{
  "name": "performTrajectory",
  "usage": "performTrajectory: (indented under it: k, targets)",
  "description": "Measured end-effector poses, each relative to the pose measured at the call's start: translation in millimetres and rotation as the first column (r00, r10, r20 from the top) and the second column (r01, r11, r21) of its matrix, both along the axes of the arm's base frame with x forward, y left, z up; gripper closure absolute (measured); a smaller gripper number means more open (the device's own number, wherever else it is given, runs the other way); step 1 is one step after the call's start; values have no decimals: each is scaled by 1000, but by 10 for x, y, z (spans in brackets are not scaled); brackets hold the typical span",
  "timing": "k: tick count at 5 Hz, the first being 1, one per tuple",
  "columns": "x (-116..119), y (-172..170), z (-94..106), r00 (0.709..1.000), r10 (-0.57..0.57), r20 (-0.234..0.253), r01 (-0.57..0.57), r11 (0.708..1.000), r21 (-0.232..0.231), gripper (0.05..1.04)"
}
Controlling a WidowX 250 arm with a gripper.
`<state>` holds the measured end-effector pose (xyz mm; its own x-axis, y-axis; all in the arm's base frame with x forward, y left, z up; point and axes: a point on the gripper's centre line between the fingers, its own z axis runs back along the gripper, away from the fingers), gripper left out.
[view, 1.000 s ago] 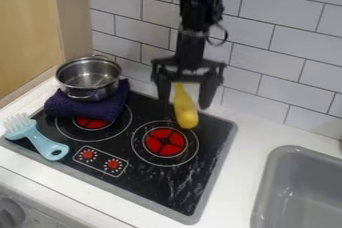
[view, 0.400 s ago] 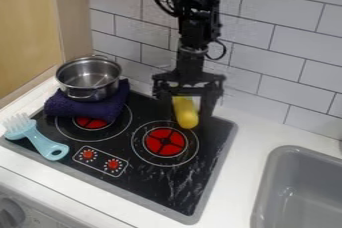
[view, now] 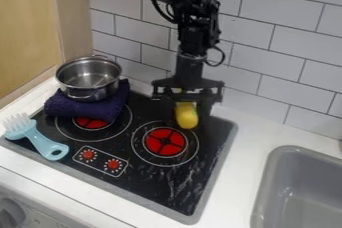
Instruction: Move the yellow object next to the right burner
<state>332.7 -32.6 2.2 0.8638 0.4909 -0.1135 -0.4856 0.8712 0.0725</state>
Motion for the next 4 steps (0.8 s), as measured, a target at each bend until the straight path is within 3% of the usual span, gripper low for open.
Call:
performTrajectory:
  k: [2, 3, 4]
  targets:
    - [-2, -22, 0, 1000, -25, 0, 25, 1000, -7, 495]
    - [-83, 34, 45, 993, -90, -70, 92, 995, 29, 495]
    - [-15, 45, 259, 976, -200, -92, 206, 976, 66, 495]
